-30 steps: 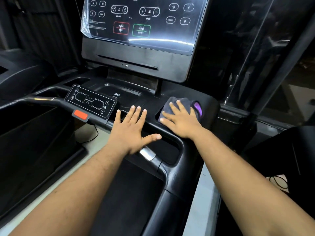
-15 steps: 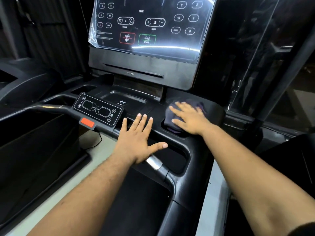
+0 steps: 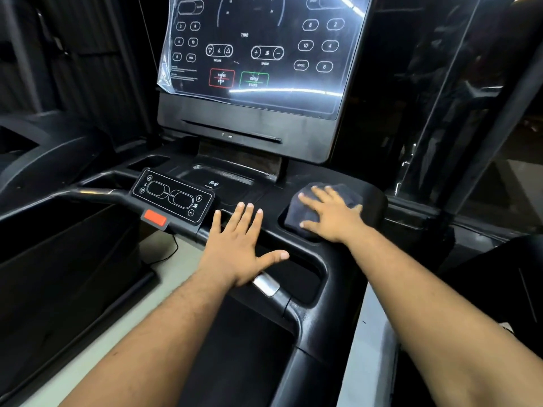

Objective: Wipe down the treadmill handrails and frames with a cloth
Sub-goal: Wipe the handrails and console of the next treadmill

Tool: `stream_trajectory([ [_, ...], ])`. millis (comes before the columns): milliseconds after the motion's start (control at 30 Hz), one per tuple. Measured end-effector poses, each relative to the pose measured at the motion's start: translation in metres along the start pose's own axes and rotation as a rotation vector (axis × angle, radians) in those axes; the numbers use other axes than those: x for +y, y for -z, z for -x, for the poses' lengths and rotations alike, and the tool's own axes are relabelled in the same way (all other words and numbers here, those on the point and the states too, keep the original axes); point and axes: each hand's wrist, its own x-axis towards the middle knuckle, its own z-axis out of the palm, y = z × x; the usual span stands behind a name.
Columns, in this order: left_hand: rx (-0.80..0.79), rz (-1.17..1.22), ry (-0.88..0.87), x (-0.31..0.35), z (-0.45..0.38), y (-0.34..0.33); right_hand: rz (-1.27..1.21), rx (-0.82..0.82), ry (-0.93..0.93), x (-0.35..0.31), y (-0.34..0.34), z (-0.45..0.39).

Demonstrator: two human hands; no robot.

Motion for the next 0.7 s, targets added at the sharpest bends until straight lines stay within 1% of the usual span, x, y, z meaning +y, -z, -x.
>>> stream_trajectory([
  [67,0.005,-0.004,0.004,0.0,-0.001,-0.001,-0.031,-0.033,-0.144,0.002,0.002,-0.011],
  [100,0.004,-0.008,0.007,0.0,-0.001,-0.002,-0.005,-0.037,-0.166,-0.003,0.003,-0.016],
  [233,-0.027,-0.017,0.01,0.001,-0.004,-0.001,0.206,0.039,-0.035,-0.035,-0.004,-0.023],
  [333,-0.029,-0.017,0.01,0.001,-0.005,0.0,0.277,0.134,-0.032,-0.041,-0.014,-0.024],
  [400,-0.015,-0.014,0.004,-0.001,-0.003,0.0,0.26,0.114,-0.032,-0.04,-0.011,-0.026],
  [500,-0.018,-0.003,-0.003,-0.002,-0.002,0.0,0.191,-0.034,-0.03,-0.026,-0.003,-0.022],
  [567,-0.012,-0.004,-0.002,-0.001,-0.001,0.0,0.127,-0.075,-0.051,-0.013,0.001,-0.013],
  [633,0.001,-0.008,0.0,0.0,-0.002,-0.001,0.063,-0.054,-0.064,-0.004,0.004,-0.009],
  [700,-0.004,-0.004,0.002,-0.001,-0.003,-0.003,0.052,0.017,-0.066,-0.005,0.006,-0.013],
])
